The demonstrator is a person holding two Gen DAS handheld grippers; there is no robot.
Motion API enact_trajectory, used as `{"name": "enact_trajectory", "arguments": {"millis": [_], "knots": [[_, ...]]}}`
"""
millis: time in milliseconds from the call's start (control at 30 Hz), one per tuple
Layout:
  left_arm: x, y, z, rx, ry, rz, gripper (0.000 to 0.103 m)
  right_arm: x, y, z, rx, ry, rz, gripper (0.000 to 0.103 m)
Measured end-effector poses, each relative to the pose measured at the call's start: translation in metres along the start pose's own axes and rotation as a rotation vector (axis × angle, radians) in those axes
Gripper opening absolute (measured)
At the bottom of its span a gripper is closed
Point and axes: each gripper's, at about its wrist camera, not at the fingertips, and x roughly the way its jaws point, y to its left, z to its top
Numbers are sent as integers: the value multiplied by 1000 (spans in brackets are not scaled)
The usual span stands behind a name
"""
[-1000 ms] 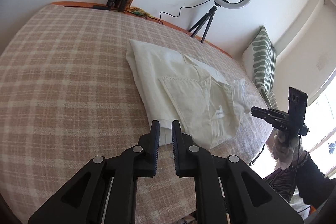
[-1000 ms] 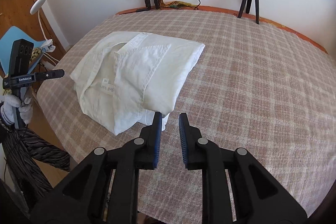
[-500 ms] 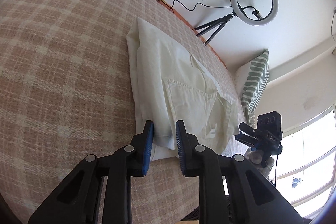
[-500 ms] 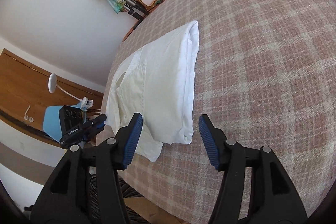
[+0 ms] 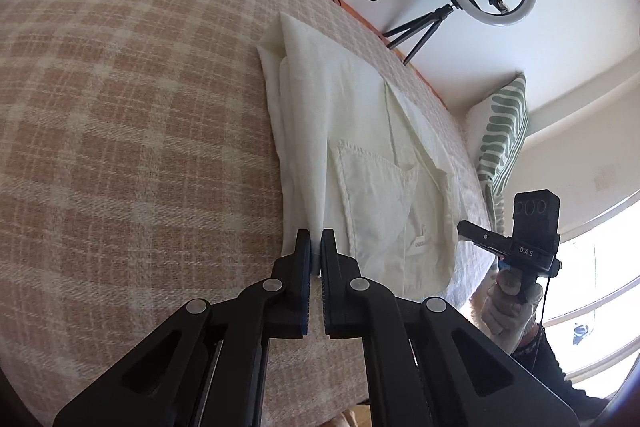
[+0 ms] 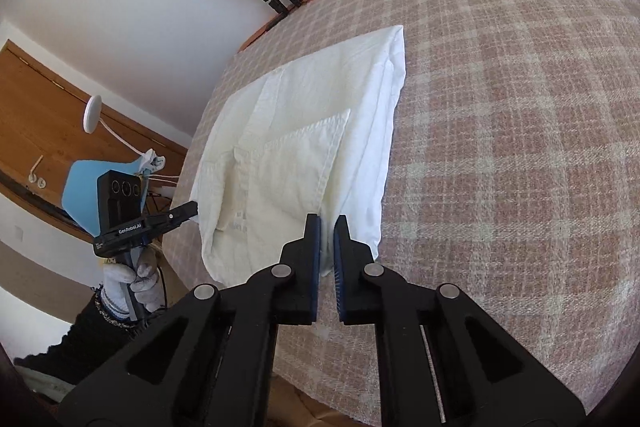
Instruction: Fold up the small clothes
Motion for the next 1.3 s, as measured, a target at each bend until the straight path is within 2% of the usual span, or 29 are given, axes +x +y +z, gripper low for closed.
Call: {"name": "enact_trajectory", "arguments": {"millis": [67, 133, 167, 200, 233, 267, 300, 433, 600, 667, 733, 800, 867, 967, 1067, 1100, 1200, 1300], "knots": [[-3, 0, 0, 20, -8, 26, 3, 4, 4, -3, -47, 30, -40, 9], [-11, -1, 2, 38, -23, 49, 3, -5, 5, -1, -66, 32, -27, 11], [-17, -2, 4, 48, -37, 72, 3, -11, 6, 1, -75, 27, -9, 17], [-23, -4, 6, 58, -63, 97, 3, -19, 5, 4, -82, 10, 5, 30], [-30, -7, 8, 72, -93, 102, 3, -26, 4, 7, -83, -17, 12, 36], [-37, -13, 11, 85, -122, 101, 3, -34, 2, 12, -80, -51, 18, 50], [-42, -20, 13, 106, -148, 90, 3, -40, 0, 17, -71, -91, 26, 53], [-31, -62, 20, 209, -150, 22, 3, -45, -7, 42, -13, -195, 26, 53], [20, -102, 24, 275, -43, -29, 3, -19, 5, 68, -47, -217, -90, 50], [39, -113, 25, 302, -16, -28, 3, -10, 12, 80, -70, -221, -102, 43], [54, -121, 23, 330, 20, -31, 3, -3, 15, 89, -81, -223, -96, 41], [65, -123, 20, 359, 33, -5, 3, 6, 17, 96, -89, -213, -92, 40], [76, -117, 16, 342, 73, -2, 3, 18, 17, 102, -102, -194, -101, 40], [92, -107, 6, 351, 139, 33, 3, 36, 13, 104, -119, -157, -152, 39], [92, -102, -3, 378, 143, 19, 3, 53, 4, 108, -140, -120, -276, 21], [91, -103, -2, 379, 151, 13, 3, 53, 1, 109, -134, -126, -289, 16], [85, -101, -3, 373, 161, 2, 3, 40, -11, 117, -68, -165, -312, 16], [69, -106, -6, 365, 175, -42, 4, 19, -22, 118, 4, -197, -261, 19]]}}
